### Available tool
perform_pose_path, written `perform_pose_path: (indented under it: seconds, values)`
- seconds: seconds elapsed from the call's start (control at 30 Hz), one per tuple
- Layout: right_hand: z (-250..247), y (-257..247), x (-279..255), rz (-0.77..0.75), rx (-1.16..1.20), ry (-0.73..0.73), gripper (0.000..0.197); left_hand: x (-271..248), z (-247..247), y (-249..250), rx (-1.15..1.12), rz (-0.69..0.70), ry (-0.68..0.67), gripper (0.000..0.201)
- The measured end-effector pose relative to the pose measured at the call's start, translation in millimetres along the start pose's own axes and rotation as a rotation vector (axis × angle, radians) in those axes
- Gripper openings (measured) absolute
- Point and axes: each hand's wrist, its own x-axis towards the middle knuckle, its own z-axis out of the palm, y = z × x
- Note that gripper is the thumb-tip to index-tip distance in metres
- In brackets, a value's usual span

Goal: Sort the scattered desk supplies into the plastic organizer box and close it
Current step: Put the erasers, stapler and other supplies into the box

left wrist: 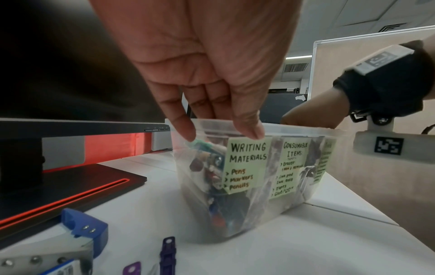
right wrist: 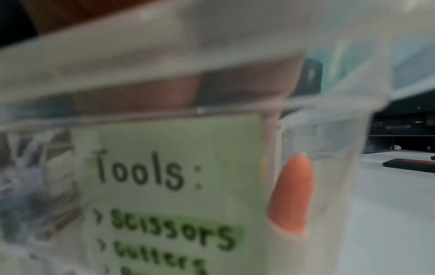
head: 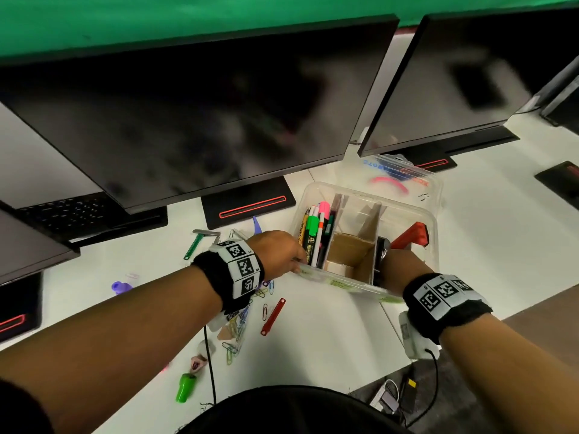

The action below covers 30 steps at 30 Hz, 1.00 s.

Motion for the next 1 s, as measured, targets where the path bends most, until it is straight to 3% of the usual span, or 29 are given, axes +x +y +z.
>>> perform_pose_path:
  seconds: [0.1,0.17,0.27,0.33,0.47,0.6,0.8,1.0]
  values:
    - [0,1,1,-0.027,0.02,-0.019,0.024,-5,2,-2,0.003,0.042,0.059,0.031]
    - [-2,-1,-1,-0.049,0.045,-0.025,0.025,-10,3,-6,-0.058,0.032,0.201,0.032]
    - [-6,-2,-8,-0.08,0.02,-0.053,0.024,-14,2,-26,-0.188,-0.117,0.407,0.029]
    - [-9,-1,-10,-0.067,0.028,-0.049,0.02,-13,4,-49,-0.204,-0.244,0.441,0.026]
    - [-14,-4,-17,-0.009,0.158,0.112,0.016,-6,7,-80,-0.031,-0.429,0.195,0.036]
    - [-13,-15,-37,-0.044,0.258,0.283,0.019,12,16,-89,0.109,-0.46,0.0,0.049]
    - [11,-4,-41,-0.163,0.402,0.417,0.009,42,11,-93,0.2,-0.476,-0.062,0.046]
    - [20,-2,-36,-0.16,0.418,0.43,0.011,50,27,-102,0.271,-0.484,-0.074,0.039]
